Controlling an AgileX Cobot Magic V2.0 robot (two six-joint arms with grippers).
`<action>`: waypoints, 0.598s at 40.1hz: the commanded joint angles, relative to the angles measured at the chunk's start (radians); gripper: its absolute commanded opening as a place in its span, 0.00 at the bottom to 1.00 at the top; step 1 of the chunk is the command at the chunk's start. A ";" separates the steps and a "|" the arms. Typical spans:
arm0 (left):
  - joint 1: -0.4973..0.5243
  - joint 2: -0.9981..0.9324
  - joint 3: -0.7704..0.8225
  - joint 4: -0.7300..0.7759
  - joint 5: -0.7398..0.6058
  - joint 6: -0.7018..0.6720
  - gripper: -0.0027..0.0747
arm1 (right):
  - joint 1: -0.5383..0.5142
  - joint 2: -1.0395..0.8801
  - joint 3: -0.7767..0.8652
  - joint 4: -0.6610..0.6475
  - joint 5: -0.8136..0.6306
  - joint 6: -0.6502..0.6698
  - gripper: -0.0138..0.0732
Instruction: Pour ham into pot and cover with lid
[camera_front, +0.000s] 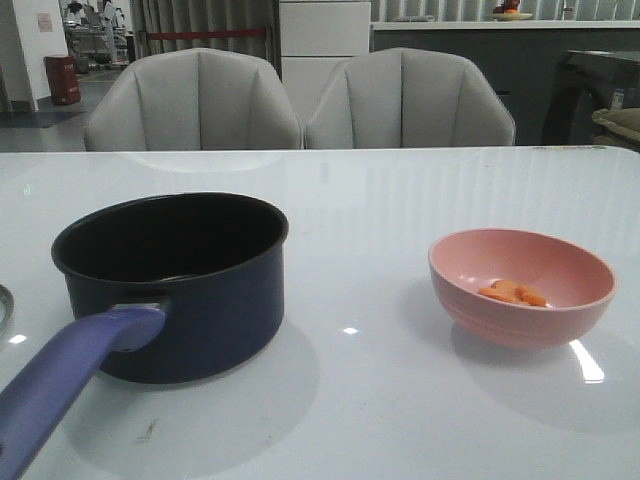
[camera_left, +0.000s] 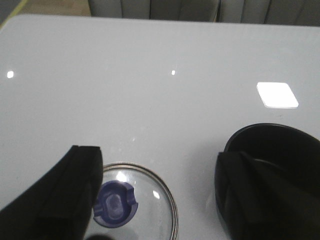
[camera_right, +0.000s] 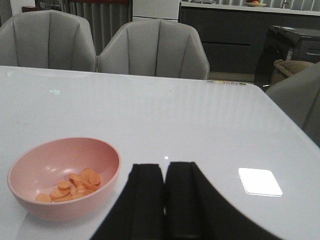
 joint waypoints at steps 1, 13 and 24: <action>-0.070 -0.101 0.066 0.025 -0.192 0.001 0.67 | -0.007 -0.019 0.011 -0.011 -0.076 -0.003 0.32; -0.182 -0.392 0.309 0.012 -0.477 0.001 0.61 | -0.007 -0.019 0.011 -0.011 -0.076 -0.003 0.32; -0.200 -0.490 0.376 0.012 -0.495 0.001 0.61 | -0.007 -0.019 0.011 -0.011 -0.145 -0.003 0.32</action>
